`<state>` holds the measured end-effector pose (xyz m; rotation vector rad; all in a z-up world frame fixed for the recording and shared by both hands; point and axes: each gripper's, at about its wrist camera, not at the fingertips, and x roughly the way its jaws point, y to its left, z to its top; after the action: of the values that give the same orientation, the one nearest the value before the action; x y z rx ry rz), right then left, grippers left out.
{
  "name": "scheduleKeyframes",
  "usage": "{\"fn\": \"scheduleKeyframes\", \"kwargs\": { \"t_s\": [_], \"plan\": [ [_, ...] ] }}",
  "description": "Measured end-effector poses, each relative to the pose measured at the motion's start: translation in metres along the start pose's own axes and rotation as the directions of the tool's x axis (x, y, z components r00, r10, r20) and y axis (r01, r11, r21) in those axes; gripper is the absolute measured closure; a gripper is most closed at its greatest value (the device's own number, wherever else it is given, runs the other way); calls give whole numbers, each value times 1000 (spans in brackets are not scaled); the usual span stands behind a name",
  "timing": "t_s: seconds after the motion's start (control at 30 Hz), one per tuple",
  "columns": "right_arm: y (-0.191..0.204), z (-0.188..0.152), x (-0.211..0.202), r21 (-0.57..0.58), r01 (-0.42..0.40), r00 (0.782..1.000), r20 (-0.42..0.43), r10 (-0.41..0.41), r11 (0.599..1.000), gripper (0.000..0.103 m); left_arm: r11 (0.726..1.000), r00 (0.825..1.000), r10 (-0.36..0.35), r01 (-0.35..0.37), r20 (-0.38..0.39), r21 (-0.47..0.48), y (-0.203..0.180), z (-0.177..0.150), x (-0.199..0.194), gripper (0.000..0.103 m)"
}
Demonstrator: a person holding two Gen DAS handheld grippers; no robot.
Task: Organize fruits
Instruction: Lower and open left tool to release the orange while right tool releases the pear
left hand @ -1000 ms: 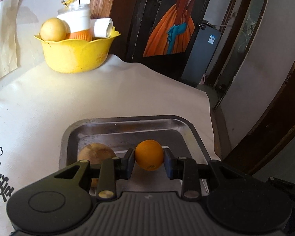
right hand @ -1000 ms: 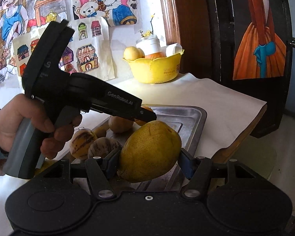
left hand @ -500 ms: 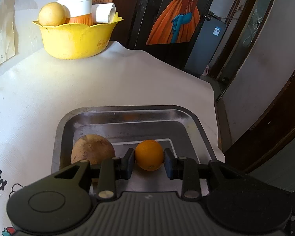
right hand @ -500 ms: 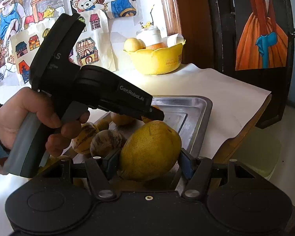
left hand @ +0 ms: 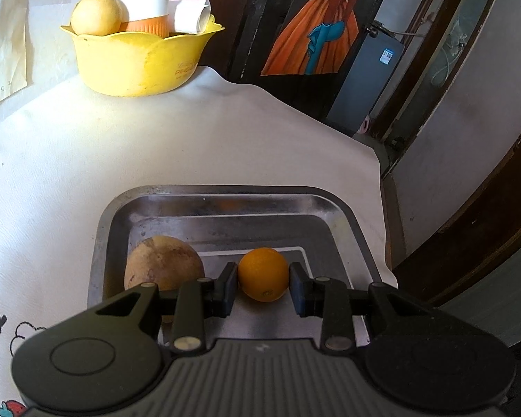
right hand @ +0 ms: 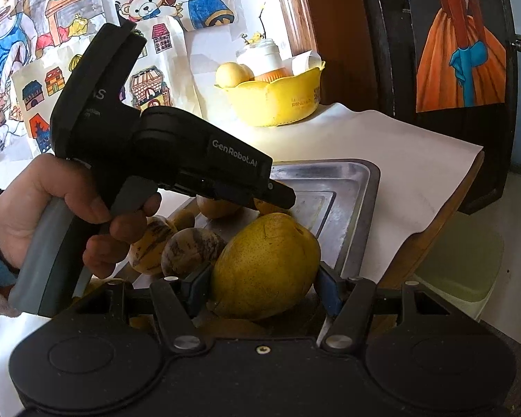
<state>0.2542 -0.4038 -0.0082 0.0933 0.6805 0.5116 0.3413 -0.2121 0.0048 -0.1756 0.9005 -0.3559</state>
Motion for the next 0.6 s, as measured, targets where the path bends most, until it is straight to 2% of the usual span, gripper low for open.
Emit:
{"fn": "scheduleKeyframes", "kwargs": {
  "t_s": [0.37, 0.6],
  "plan": [
    [3, -4, 1, -24, 6, 1000, 2, -6, 1000, 37, 999, 1000, -13, 12, -8, -38, 7, -1, 0, 67],
    [0, -5, 1, 0, 0, 1000, 13, 0, 1000, 37, 999, 1000, -11, 10, -9, -40, 6, -1, 0, 68]
  ]
}}
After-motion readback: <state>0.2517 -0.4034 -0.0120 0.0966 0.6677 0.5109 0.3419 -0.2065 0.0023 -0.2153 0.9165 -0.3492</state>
